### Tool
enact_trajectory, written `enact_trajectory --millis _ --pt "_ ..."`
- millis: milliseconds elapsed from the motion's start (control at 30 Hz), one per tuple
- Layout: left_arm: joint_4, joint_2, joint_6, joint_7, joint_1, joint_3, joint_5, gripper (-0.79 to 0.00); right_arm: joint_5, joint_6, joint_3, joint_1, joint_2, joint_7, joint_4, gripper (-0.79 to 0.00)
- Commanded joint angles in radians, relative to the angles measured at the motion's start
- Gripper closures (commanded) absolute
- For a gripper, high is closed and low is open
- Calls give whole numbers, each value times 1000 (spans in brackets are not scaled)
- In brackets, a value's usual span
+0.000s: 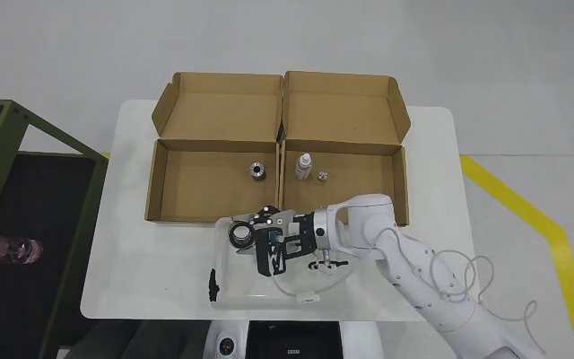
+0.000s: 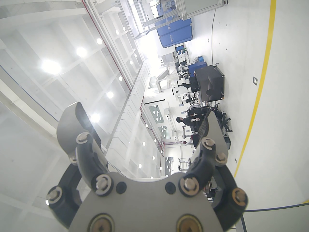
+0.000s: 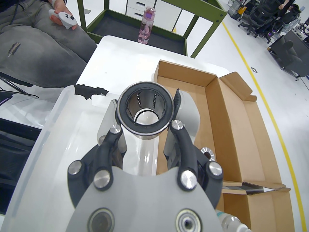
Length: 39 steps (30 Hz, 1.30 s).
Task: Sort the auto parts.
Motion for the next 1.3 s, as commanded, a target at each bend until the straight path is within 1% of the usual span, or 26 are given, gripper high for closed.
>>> enact_trajectory --millis 0,300,533,800,1267 --pt "0 0 0 0 0 0 0 -785 0 1 2 9 -1 -4 8 0" --pt "0 0 0 0 0 0 0 -785 26 25 1 85 -13 -18 82 0" --pt "0 0 0 0 0 0 0 -785 58 61 -19 160 -32 -9 188 0" --pt "0 0 0 0 0 0 0 -785 113 94 -62 230 -60 19 319 0" --pt "0 0 0 0 0 0 0 -785 170 113 -151 304 -111 45 503 0"
